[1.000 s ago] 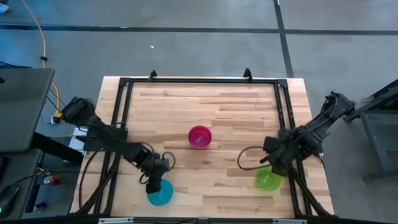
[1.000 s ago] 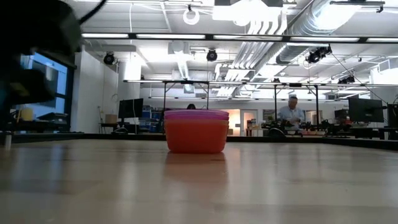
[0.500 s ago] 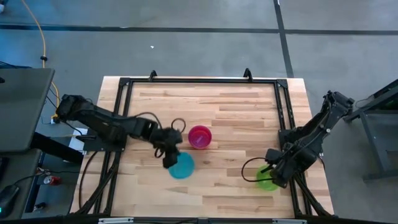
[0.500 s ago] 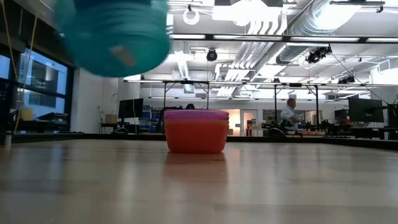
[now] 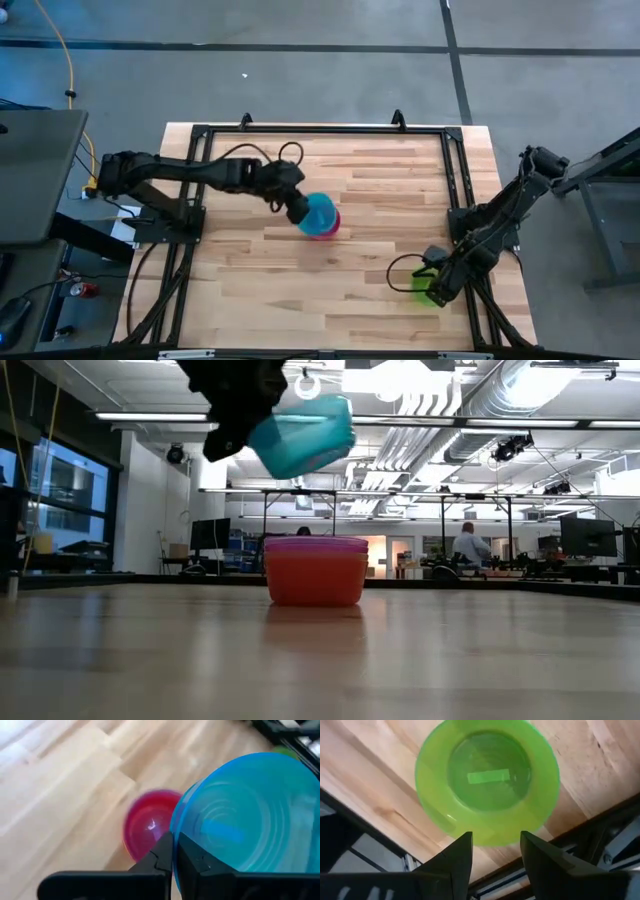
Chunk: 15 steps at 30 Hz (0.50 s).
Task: Nest bowls inside each other
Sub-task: Stack the blue bowl on top of the violet bowl
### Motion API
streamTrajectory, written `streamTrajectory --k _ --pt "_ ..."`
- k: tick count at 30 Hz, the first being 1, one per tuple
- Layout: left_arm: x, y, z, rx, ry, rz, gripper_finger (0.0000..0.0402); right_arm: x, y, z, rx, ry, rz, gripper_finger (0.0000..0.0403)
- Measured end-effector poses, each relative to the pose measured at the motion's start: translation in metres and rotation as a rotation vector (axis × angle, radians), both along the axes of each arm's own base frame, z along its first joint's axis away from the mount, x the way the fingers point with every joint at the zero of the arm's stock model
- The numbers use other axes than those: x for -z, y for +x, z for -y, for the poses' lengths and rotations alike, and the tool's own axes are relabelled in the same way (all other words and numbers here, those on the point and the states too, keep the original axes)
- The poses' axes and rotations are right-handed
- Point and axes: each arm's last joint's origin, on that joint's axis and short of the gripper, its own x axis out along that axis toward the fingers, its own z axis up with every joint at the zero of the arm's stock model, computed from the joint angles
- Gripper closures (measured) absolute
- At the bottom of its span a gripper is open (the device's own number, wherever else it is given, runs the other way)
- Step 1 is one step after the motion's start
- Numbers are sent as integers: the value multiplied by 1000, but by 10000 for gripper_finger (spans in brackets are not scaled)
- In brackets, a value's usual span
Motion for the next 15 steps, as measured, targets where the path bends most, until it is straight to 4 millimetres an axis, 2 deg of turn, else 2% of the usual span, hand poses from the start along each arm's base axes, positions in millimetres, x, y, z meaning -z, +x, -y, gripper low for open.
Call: streamTrajectory --k 3,7,15 --pt "7 1 -12 -39 -16 -46 402 2 -2 0 24 -8 -14 245" --pt "15 11 -21 -51 -43 -90 402 3 -5 -1 46 -14 -27 245" --pt "34 48 -26 37 -42 -253 401 2 -10 -7 85 -4 -45 245"
